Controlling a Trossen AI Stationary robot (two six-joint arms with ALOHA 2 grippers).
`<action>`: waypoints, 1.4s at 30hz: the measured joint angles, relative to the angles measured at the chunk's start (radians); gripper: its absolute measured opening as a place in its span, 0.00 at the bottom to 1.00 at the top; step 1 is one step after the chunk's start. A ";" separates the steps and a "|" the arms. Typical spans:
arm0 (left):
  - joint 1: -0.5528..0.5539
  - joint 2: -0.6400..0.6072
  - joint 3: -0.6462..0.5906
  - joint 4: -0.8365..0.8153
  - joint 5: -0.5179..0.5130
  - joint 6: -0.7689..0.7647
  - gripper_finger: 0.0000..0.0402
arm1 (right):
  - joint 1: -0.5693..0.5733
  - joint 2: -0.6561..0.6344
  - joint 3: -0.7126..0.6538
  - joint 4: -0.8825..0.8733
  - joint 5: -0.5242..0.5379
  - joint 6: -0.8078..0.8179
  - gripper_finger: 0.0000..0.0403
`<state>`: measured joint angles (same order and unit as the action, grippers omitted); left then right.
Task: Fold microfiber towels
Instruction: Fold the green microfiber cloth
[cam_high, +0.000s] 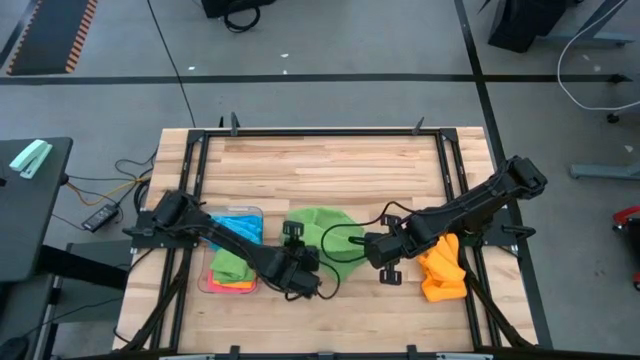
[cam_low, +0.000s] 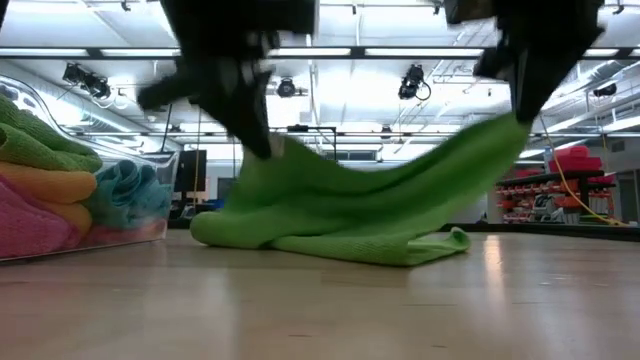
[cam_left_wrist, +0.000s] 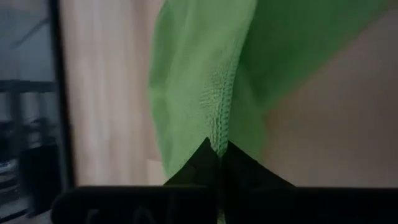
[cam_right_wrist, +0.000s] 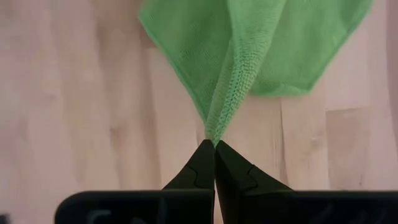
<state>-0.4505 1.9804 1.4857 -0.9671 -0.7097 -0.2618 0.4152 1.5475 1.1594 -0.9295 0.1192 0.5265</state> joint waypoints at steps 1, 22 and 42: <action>-0.006 0.000 0.034 -0.028 0.030 -0.008 0.02 | 0.008 0.000 0.027 -0.021 0.000 0.002 0.01; -0.277 0.000 0.719 -0.327 0.151 -0.146 0.06 | 0.366 0.000 0.534 -0.172 0.009 0.043 0.01; -0.299 -0.038 0.868 -0.276 0.138 -0.018 0.02 | 0.462 0.000 0.809 -0.216 0.225 -0.107 0.01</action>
<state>-0.7495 1.9420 2.3539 -1.2433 -0.5716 -0.2796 0.8775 1.5475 1.9687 -1.1460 0.3447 0.4200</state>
